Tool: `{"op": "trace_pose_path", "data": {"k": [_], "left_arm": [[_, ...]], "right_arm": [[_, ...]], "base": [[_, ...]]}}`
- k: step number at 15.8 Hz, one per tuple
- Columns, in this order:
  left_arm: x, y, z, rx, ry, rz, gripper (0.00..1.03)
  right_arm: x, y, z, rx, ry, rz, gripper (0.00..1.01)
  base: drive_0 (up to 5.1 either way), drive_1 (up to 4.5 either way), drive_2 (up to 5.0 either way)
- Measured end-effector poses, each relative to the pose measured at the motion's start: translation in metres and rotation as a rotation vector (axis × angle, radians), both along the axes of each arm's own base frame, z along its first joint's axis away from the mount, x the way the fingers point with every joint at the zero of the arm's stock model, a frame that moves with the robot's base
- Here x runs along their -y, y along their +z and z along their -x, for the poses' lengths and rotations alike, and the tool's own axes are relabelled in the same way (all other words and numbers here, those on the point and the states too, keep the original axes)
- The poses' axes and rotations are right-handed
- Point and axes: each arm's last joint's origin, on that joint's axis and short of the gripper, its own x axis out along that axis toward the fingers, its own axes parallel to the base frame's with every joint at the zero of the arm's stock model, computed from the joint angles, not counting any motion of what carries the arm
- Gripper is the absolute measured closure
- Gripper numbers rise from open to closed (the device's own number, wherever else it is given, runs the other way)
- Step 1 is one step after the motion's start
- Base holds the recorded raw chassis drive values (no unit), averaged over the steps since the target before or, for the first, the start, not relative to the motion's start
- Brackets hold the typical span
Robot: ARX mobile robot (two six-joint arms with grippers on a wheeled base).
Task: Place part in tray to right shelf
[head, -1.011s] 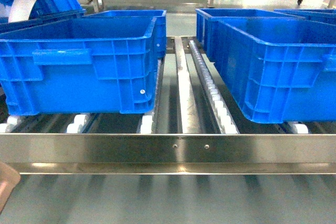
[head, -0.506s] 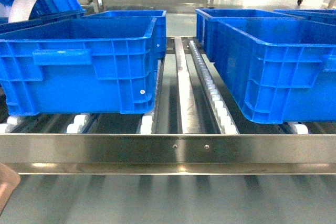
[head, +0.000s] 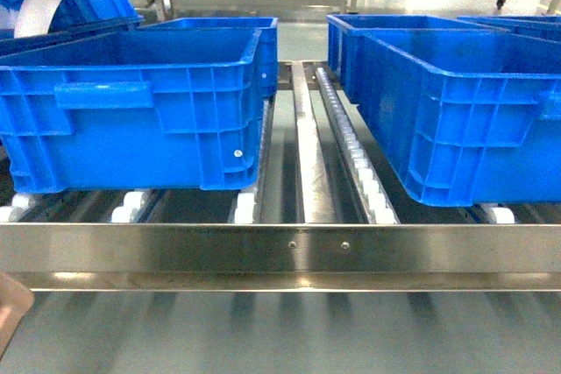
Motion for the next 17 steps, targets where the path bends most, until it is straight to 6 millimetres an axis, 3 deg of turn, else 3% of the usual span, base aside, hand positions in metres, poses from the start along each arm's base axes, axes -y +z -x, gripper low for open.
{"op": "trace_pose_path", "data": {"k": [17], "left_arm": [[0.0000, 0.0000, 0.0000, 0.000, 0.000, 0.000, 0.89]], "right_arm": [[0.0000, 0.0000, 0.0000, 0.000, 0.000, 0.000, 0.03]], "base": [[0.0, 0.00, 0.0]]}}
